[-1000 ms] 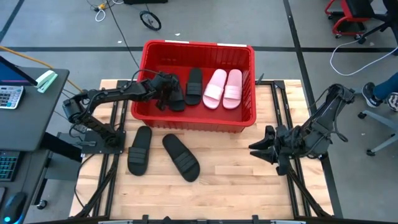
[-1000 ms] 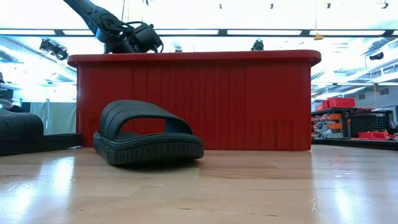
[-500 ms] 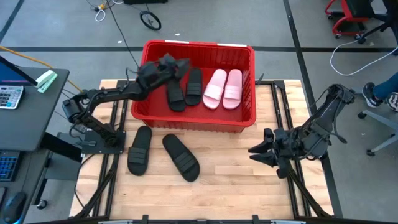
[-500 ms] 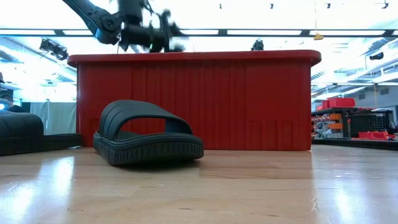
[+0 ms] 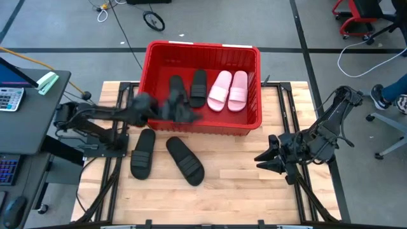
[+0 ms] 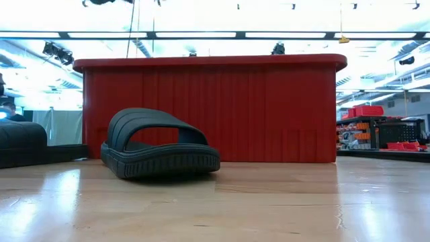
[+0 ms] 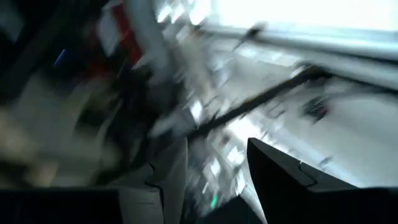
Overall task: Pick and place slides into bin
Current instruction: Put the black slide into the red bin
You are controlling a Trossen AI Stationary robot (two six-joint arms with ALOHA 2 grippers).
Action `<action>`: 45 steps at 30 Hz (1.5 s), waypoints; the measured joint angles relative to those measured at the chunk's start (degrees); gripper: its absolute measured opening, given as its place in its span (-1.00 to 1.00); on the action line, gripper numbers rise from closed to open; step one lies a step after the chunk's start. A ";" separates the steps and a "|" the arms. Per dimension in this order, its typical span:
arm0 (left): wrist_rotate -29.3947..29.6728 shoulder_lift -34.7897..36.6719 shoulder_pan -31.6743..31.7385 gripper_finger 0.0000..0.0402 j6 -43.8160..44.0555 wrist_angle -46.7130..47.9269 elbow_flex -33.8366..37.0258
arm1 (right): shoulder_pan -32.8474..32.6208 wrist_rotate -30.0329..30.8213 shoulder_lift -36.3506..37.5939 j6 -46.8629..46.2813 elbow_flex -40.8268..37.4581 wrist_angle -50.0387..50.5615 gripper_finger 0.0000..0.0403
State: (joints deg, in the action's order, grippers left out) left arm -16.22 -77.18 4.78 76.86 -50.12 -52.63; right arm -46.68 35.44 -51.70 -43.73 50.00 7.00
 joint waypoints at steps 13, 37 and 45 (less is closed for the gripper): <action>6.60 0.32 -18.38 -0.15 1.06 54.54 0.05 | 0.00 0.00 0.00 0.20 0.00 0.79 -0.31; 7.35 -12.50 -13.58 -0.15 -20.59 66.33 0.99 | 0.13 13.10 -12.36 -21.79 0.00 0.66 -0.31; 0.70 -18.92 -13.58 -0.16 -20.59 59.06 0.92 | 0.11 12.86 -13.72 -23.75 0.00 0.48 -0.31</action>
State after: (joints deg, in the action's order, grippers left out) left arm -15.51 -96.10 -8.80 56.27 8.94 -51.70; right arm -46.57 48.30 -65.43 -67.48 50.00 7.48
